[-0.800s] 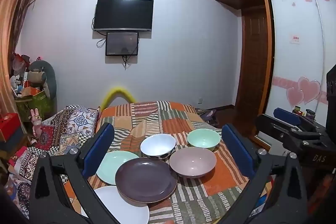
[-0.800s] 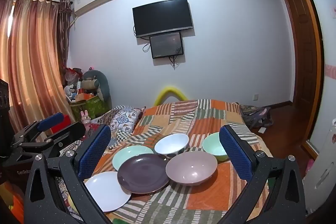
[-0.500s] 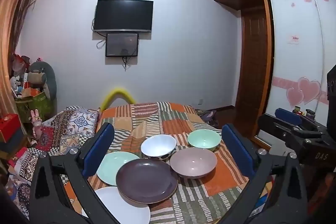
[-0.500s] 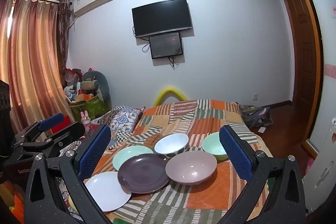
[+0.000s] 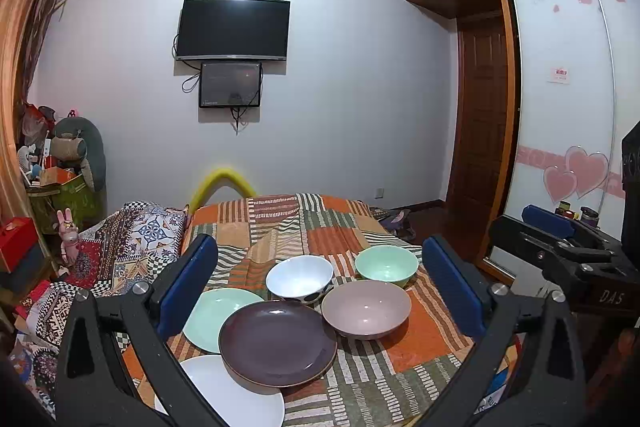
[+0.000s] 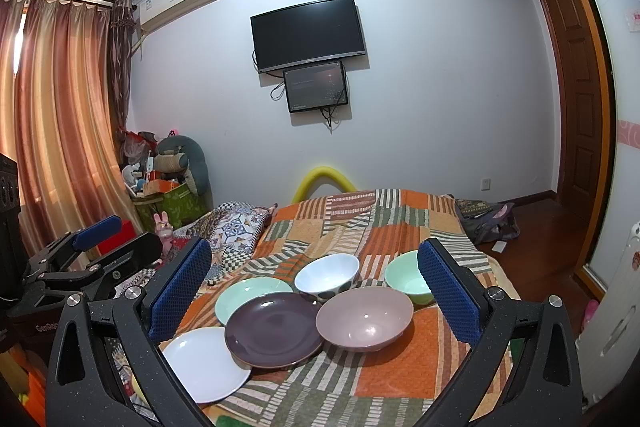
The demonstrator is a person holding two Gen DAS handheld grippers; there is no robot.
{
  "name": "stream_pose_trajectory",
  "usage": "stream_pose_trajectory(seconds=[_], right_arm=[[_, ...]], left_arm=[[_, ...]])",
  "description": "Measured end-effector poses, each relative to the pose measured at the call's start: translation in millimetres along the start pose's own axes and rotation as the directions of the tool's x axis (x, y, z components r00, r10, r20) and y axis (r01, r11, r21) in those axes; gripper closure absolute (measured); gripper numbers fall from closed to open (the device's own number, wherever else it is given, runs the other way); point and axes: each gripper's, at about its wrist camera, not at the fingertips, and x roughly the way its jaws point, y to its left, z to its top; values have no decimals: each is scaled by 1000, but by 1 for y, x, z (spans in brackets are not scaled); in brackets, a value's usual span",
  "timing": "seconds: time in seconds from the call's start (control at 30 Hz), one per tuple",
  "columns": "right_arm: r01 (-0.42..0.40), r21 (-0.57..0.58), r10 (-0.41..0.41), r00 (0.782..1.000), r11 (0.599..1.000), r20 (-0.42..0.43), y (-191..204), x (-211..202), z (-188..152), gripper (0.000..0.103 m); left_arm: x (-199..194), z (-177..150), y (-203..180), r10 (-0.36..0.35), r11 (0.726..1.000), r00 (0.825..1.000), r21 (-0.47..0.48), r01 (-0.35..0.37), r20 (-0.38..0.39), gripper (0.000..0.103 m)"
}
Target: Organize plates and bowls
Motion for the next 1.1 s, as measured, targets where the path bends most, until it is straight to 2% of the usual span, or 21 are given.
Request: stream_pose_trajectory(seconds=[1.1], right_arm=[[0,-1,0,1000,1000,-3,-4,1,0,0]], left_arm=[[5,-6,3,1,1000,1000,-24,-1,-7,0]])
